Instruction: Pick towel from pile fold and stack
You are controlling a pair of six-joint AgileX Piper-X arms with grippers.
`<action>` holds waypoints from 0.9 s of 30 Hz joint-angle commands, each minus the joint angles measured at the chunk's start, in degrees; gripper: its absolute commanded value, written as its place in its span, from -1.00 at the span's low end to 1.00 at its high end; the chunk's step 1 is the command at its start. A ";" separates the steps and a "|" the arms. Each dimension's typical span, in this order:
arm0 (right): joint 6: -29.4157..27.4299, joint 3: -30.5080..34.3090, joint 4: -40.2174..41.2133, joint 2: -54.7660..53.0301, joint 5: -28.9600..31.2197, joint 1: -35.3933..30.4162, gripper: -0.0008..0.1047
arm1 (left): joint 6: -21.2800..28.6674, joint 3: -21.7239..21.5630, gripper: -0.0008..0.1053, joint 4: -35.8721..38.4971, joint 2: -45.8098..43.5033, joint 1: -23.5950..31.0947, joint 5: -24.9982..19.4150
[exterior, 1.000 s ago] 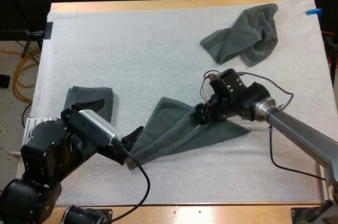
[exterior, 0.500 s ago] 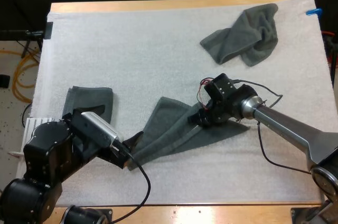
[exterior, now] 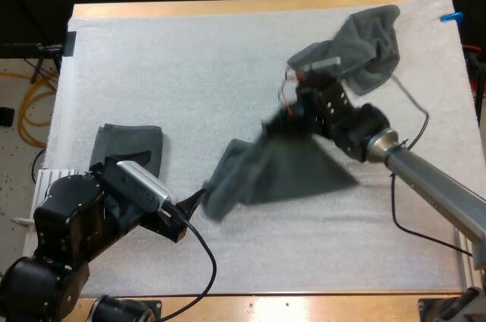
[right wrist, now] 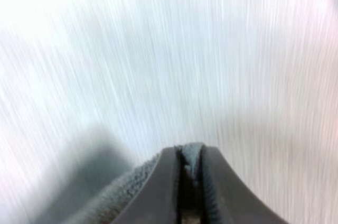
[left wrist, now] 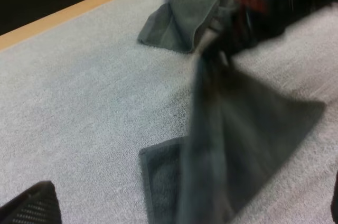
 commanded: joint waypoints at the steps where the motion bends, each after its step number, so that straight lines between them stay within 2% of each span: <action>1: -0.83 -2.25 -2.04 -0.80 1.38 -0.08 -0.98 | 0.09 0.02 1.00 -0.15 -0.09 -0.20 0.51; 3: -1.79 -7.64 -2.60 -0.79 2.58 -0.08 -0.98 | 0.09 0.02 1.00 -0.15 -0.09 -0.20 0.51; 9: -2.79 -18.00 -0.49 -1.20 3.26 -0.08 -0.98 | 0.09 0.02 1.00 -0.15 -0.09 -0.20 0.51; 11: -2.36 -18.84 2.55 -1.99 3.26 -0.08 -0.98 | 0.09 0.02 1.00 -0.15 -0.09 -0.20 0.51; 14: -0.14 -18.69 11.38 -2.46 3.26 -0.08 -0.98 | 0.09 0.02 1.00 -0.15 -0.09 -0.20 0.51; 16: 0.17 -16.83 16.43 -2.46 3.26 -0.08 -0.98 | 0.09 0.02 1.00 -0.15 -0.09 -0.20 0.51; 18: 4.38 -12.10 20.52 -2.46 2.62 -0.08 -0.98 | 0.09 0.02 1.00 -0.15 -0.09 -0.20 0.51; 22: 9.22 -3.69 22.40 -2.78 -3.90 0.07 -0.98 | 0.09 0.02 1.00 -0.15 -0.09 -0.20 0.51; 24: 9.69 0.80 22.37 -4.27 -7.71 1.14 -0.98 | 0.09 0.02 1.00 -0.15 -0.09 -0.20 0.51; 27: 9.68 3.99 23.57 -8.07 -7.00 4.33 -0.98 | 0.09 0.02 1.00 -0.15 -0.09 -0.20 0.51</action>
